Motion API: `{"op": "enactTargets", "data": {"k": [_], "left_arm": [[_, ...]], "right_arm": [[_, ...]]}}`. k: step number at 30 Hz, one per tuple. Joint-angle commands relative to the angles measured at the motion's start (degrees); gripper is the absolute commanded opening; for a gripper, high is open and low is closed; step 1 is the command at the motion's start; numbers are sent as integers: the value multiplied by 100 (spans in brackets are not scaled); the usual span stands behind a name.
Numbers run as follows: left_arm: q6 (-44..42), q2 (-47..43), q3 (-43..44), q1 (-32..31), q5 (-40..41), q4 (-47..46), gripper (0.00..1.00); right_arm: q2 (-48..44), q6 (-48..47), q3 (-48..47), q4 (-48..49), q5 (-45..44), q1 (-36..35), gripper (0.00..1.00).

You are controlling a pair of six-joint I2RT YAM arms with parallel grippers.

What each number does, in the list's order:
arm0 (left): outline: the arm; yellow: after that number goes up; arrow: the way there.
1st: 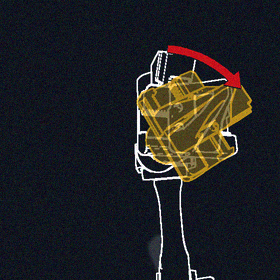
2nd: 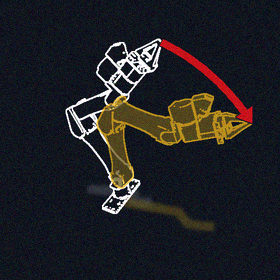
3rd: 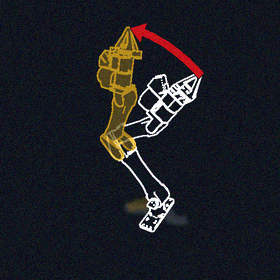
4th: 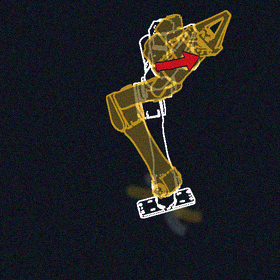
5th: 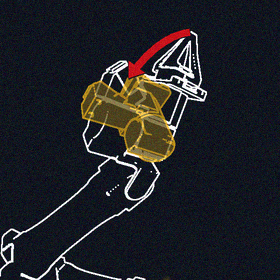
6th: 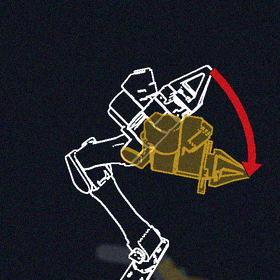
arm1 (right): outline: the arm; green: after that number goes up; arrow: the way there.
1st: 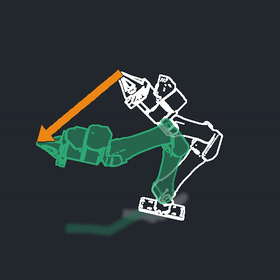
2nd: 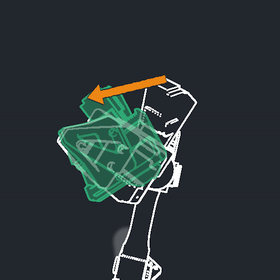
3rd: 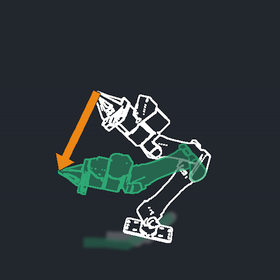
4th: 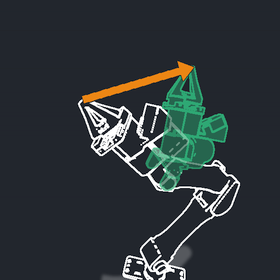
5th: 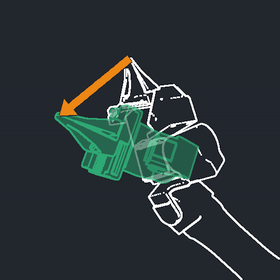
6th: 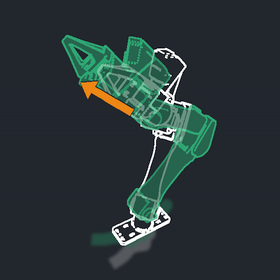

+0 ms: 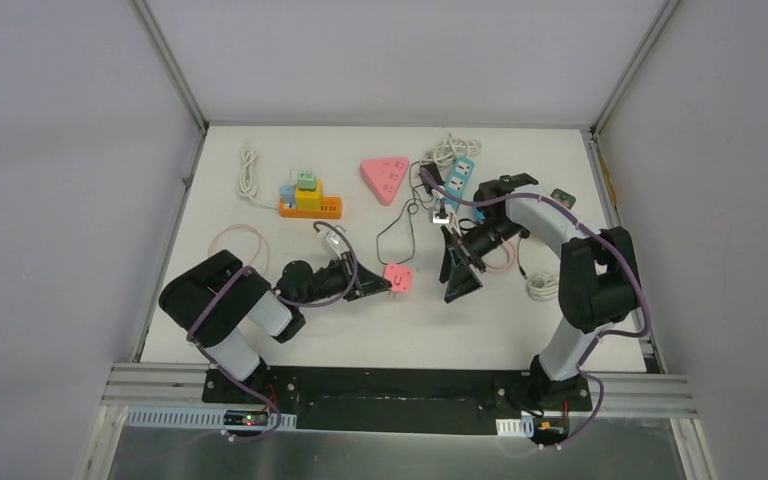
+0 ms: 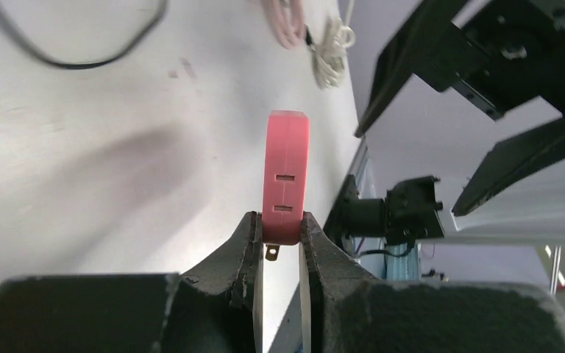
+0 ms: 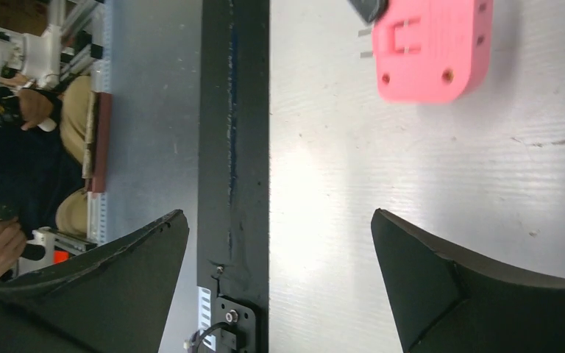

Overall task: Pull the plug off the socket
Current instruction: Place the plug at the center of the board.

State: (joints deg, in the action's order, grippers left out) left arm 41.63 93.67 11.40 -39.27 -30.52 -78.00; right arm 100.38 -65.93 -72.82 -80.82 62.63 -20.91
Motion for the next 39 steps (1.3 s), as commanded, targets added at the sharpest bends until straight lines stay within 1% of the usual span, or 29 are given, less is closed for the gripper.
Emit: {"op": "enactTargets", "data": {"k": [1, 7, 11, 13, 15, 18, 19, 21, 24, 26, 28, 33, 39], "left_arm": [[338, -283, -259, 529, -59, -153, 0], [521, -948, -448, 1213, 72, 670, 0], [505, -1967, -594, 1572, 474, 1606, 0], [446, -2742, -621, 1676, 763, 2544, 0], [310, -3703, -575, 1732, 1200, 3717, 0], [5, -5414, -402, 1755, 2137, 5883, 0], [-95, -6195, -337, 1761, 2457, 6588, 0], [-189, -7292, -221, 1772, 3123, 7799, 0], [-200, -8639, -128, 1782, 3873, 9028, 0], [-203, -9108, -49, 1782, 4217, 9504, 0], [-183, -9057, 2, 1782, 4458, 9648, 0], [-209, -8215, 323, 1782, 5219, 9680, 0], [-57, -7355, 423, 1906, 5664, 8729, 0]], "right_arm": [[-457, 695, 95, 853, -521, 66, 100], [-492, 836, 84, 937, -673, 165, 100], [-493, 841, 83, 952, -695, 183, 100], [-501, 845, 90, 951, -700, 183, 100], [-510, 843, 80, 949, -709, 184, 100], [-527, 849, 82, 949, -713, 187, 100], [-528, 855, 78, 948, -716, 187, 100], [-536, 862, 76, 959, -711, 192, 100], [-527, 880, 77, 963, -719, 192, 100], [-517, 889, 77, 978, -718, 192, 100], [-519, 898, 75, 972, -726, 192, 100], [-569, 907, 78, 974, -718, 192, 100], [-593, 933, 70, 971, -719, 189, 100]]}}
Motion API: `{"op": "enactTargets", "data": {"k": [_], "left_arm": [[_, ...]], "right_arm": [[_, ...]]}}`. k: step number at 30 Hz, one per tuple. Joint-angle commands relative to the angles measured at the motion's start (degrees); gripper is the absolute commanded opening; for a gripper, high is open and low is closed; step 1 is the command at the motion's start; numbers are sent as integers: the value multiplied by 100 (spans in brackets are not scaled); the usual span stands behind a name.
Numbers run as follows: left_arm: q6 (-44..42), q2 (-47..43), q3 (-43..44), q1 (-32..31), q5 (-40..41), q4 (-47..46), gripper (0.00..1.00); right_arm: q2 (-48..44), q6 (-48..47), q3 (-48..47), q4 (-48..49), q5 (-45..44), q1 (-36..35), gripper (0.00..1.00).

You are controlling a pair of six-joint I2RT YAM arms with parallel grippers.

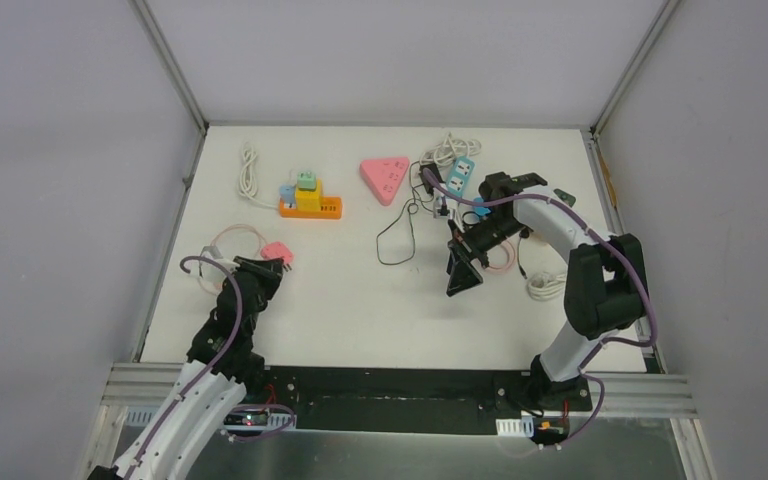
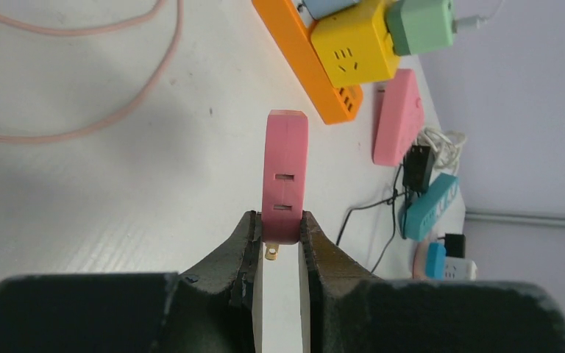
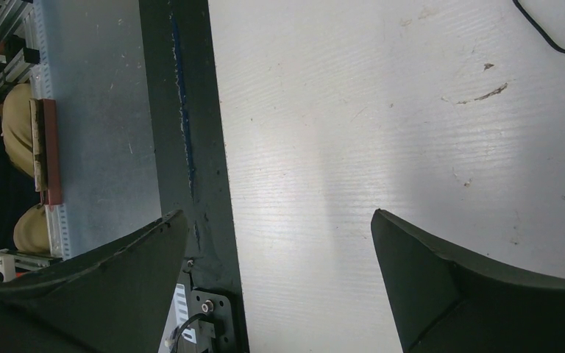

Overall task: Pull the plug off the socket
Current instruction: Place the plug at the center of the board.

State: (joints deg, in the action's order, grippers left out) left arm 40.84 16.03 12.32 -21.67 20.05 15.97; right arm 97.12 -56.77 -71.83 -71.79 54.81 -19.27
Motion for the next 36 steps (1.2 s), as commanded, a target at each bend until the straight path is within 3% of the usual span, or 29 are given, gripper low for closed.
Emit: {"op": "enactTargets", "data": {"k": [1, 4, 10, 15, 21, 26, 30, 36], "left_arm": [[73, 549, 347, 203, 661, -786, 0], [284, 962, 349, 560, 590, -1173, 0], [829, 1829, 254, 1848, -231, -2022, 0], [1193, 2393, 235, 2486, -302, -2413, 0], [1505, 3119, 425, 2763, -216, -2437, 0], [1612, 4010, 1252, 2765, -19, -1256, 0], [1755, 4572, 1633, 2765, 53, -882, 0], [1840, 4549, 1621, 2769, 540, -699, 0]], "right_arm": [[-276, 17, -25, 70, 63, 27, 100], [-297, 23, -28, 72, 73, 27, 100], [-308, 24, -27, 69, 73, 24, 100], [-300, 31, -31, 65, 74, 26, 100], [-247, 28, -48, 36, 65, 27, 100], [-248, 18, -52, 17, 69, 27, 100], [-137, 64, -66, 9, 111, 26, 100], [-137, 156, -148, -15, 44, 45, 100]]}}
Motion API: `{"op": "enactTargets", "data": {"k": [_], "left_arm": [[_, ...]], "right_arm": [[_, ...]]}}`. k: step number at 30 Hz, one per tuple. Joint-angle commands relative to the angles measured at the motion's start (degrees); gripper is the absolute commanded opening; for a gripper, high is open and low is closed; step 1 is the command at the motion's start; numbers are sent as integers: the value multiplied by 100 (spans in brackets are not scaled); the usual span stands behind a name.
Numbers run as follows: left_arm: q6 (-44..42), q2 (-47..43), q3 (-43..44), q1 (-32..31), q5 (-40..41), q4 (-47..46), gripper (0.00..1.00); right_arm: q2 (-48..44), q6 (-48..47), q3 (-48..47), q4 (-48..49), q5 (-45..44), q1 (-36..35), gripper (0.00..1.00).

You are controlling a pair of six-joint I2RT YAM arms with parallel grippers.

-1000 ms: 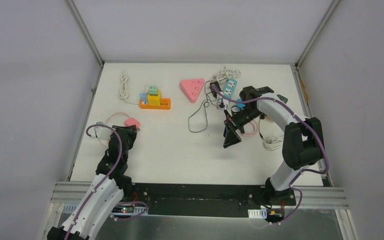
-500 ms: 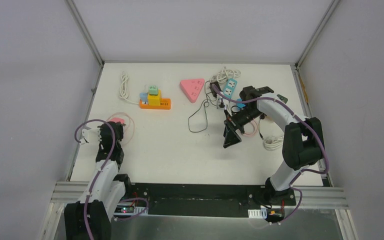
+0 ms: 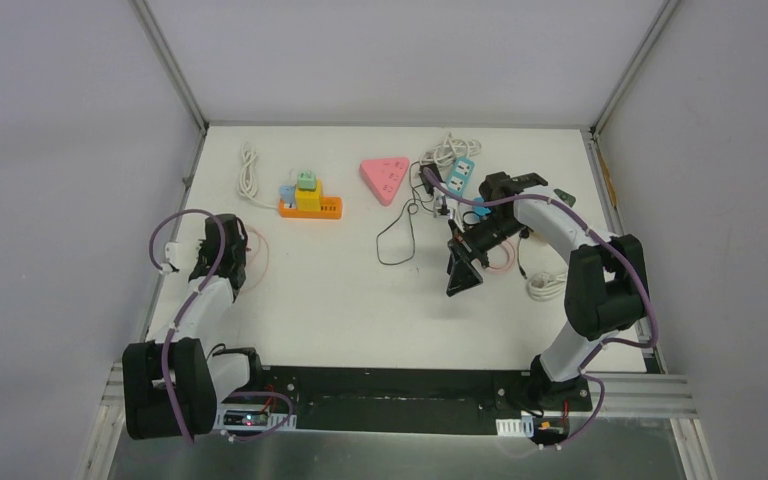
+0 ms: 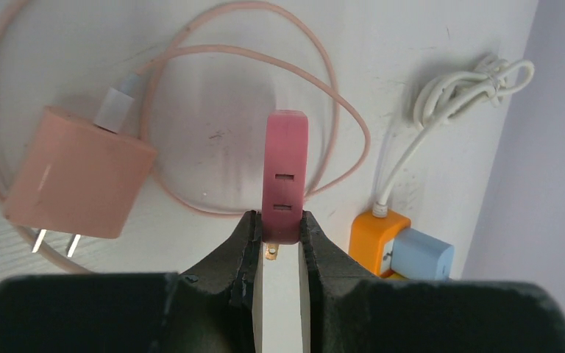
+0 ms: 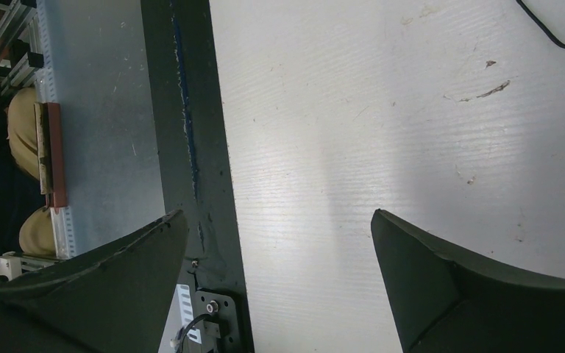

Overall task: Pull the plug off the socket
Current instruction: Place the plug at the center of the board.

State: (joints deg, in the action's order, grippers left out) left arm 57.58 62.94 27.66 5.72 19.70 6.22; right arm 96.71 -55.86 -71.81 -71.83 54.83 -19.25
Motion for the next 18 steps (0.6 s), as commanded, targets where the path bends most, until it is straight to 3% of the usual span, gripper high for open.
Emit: {"op": "enactTargets", "data": {"k": [1, 13, 18], "left_arm": [[196, -190, 56, 30, 671, 301, 0], [371, 13, -10, 26, 854, 524, 6], [445, 97, 125, 26, 750, 878, 22]], "right_arm": [[-111, 72, -143, -8, 33, 50, 100], [-173, 53, -105, 8, -95, 211, 100], [-217, 48, -105, 3, -138, 213, 100]]}}
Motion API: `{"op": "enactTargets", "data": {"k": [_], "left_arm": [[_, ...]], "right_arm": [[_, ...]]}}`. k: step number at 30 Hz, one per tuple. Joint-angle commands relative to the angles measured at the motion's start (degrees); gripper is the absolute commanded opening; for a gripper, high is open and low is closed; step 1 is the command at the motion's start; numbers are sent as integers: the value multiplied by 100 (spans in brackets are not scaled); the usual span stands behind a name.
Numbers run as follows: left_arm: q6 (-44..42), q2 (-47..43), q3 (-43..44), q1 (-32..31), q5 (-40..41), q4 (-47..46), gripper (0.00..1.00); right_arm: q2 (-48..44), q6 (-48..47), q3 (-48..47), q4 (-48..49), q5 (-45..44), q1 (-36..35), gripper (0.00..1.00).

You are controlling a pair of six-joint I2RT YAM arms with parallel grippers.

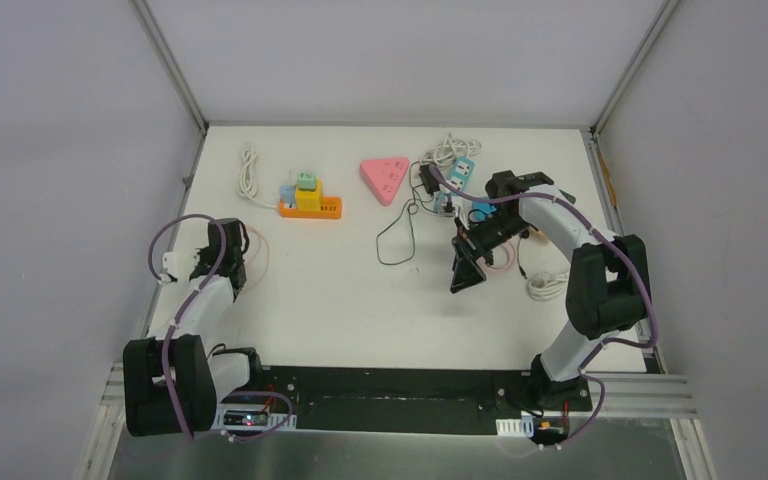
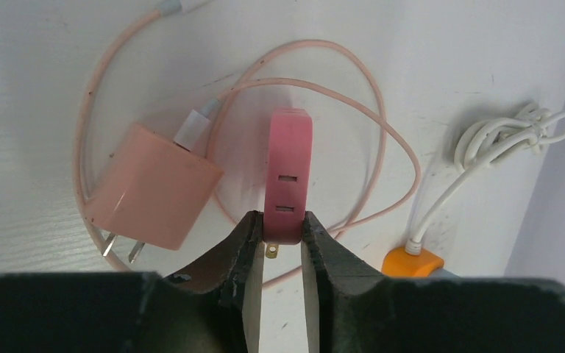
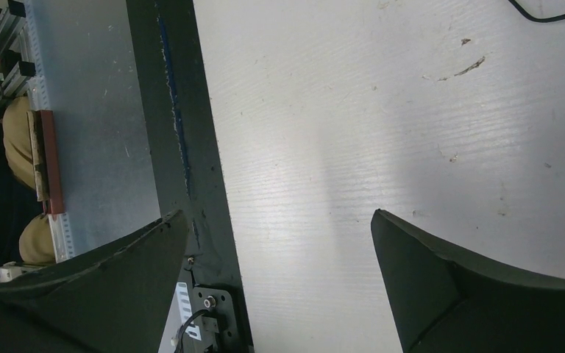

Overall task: Pull the plug off the socket
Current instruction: Place the plug at the center of the board, then move the socket to the center of the board.

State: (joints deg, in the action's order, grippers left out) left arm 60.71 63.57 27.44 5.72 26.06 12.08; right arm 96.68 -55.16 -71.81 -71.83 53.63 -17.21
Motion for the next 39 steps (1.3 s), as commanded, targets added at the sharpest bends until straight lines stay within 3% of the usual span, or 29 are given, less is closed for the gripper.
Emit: {"op": "enactTargets", "data": {"k": [1, 7, 15, 24, 29, 32, 39], "left_arm": [[141, 35, 176, 26, 71, 357, 29], [266, -95, 254, 26, -277, 599, 62], [165, -568, 291, 17, -1113, 841, 87], [-199, -1477, 639, 17, -1689, 1491, 98], [-770, -1765, 1133, 18, -2028, 1843, 99], [-1251, -1645, 1492, 17, -2546, 1866, 99], [-2732, -640, 2617, -11, -4576, 1834, 99]], "right_arm": [[-229, -22, -104, 3, -19, 12, 100], [-364, -22, -97, -3, 7, 100, 100], [-472, -190, -188, -229, -133, 178, 100], [-552, -328, -298, -463, -391, 430, 100], [-595, -303, -352, -486, -560, 505, 100], [-594, -303, -399, -530, -598, 516, 100], [-649, -258, -478, -561, -659, 668, 100]]}}
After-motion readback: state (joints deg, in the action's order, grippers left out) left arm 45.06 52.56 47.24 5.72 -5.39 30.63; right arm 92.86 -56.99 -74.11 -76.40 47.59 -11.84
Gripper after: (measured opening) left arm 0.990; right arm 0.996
